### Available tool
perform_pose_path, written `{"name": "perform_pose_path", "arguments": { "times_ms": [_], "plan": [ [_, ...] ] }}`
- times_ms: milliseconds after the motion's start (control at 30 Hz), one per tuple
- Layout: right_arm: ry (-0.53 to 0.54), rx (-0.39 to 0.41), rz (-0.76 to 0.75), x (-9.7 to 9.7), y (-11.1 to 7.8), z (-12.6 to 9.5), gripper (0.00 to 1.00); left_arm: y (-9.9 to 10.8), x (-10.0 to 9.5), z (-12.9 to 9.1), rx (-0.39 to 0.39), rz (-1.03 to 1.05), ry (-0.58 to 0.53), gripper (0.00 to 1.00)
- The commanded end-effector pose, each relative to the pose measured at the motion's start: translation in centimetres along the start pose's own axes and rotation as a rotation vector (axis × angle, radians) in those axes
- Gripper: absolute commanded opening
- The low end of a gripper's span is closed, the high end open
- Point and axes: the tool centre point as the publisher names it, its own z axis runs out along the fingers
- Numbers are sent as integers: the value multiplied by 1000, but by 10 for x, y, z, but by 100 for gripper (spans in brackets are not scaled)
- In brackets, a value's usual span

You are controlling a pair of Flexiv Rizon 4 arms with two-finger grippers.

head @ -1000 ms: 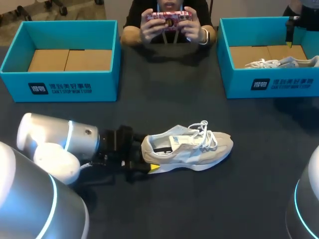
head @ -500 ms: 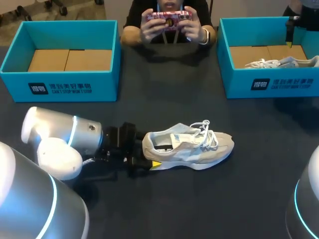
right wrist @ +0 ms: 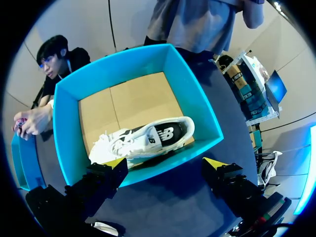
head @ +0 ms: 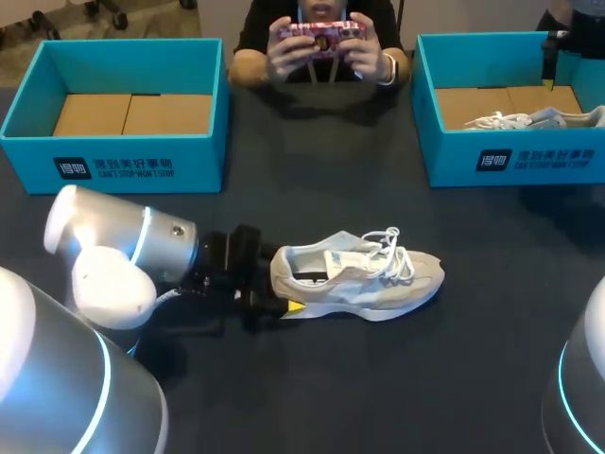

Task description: Take the shoe out of the shoebox, open the shoe tongue, remove and reinsert the insole, then place the shoe into the shoebox

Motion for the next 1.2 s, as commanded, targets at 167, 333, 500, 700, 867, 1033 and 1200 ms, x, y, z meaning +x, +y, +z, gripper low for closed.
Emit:
{"name": "perform_pose_path", "arguments": {
  "times_ms": [167,333,500,700,867,1033,1200],
  "plan": [
    [1,-3,1,0,-1,0,100,-1,-1,0,-5,-1,0,0],
    [1,-3,1,0,-1,0,100,-1,-1,0,-5,-1,0,0],
    [1,-3,1,0,-1,0,100,-1,-1,0,-5,-1,0,0],
    [1,-3,1,0,-1,0,100,-1,-1,0,-5,-1,0,0],
    [1,-3,1,0,-1,0,100,-1,-1,1,-4,-5,-1,0],
    [1,-3,1,0,-1,0,100,7,-5,4,-3,-4,-6,0],
    [1,-3,1,0,-1,0,100,18,-5,6,-32,-11,-14,0]
  ]
}}
